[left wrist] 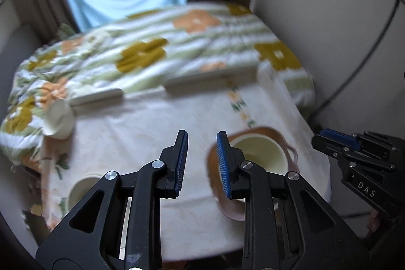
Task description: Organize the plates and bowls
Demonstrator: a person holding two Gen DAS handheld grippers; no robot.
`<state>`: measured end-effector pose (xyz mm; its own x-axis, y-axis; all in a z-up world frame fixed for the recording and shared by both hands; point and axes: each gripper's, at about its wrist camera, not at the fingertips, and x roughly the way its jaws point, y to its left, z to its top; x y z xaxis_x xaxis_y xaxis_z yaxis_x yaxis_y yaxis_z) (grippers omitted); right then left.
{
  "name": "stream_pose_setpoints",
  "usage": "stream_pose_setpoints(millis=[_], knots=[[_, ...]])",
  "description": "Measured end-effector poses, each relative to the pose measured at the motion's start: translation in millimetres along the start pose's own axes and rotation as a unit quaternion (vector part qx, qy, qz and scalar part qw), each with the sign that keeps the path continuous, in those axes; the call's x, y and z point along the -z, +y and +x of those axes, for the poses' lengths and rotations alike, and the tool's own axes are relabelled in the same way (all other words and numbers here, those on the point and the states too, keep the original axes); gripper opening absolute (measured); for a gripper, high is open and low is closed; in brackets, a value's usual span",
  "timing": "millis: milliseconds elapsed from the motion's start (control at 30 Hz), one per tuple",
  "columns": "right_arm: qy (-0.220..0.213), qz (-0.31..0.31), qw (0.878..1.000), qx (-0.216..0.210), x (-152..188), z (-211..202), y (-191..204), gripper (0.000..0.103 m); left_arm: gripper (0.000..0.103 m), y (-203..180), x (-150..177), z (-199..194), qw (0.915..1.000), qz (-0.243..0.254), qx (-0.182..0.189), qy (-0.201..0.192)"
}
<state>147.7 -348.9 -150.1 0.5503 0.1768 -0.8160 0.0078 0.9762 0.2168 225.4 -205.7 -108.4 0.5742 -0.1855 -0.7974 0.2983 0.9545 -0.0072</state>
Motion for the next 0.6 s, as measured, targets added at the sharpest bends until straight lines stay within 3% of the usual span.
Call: stream_pose_setpoints(millis=[33,100,133,167,433,600], knots=[[-0.008,-0.008,1.0,-0.003,-3,-3,4,0.016,0.021,6,1,-6,0.9999,-0.009,-0.007,-0.008],[-0.024,-0.023,0.999,-0.013,-6,-7,13,0.034,0.021,17,4,-15,0.9995,-0.025,-0.01,-0.015],[-0.03,-0.029,0.999,-0.022,-8,-7,17,0.057,0.021,22,8,-18,0.9993,-0.033,-0.009,-0.017],[-0.036,-0.033,0.998,-0.029,-9,-7,20,0.072,0.021,29,13,-22,0.9989,-0.043,-0.011,-0.018],[-0.044,-0.092,0.991,-0.081,-13,1,66,0.089,0.021,77,53,-41,0.9918,-0.124,-0.025,-0.018],[-0.044,-0.123,0.985,-0.114,-17,11,99,0.099,0.022,109,71,-52,0.9841,-0.169,-0.053,-0.015]])
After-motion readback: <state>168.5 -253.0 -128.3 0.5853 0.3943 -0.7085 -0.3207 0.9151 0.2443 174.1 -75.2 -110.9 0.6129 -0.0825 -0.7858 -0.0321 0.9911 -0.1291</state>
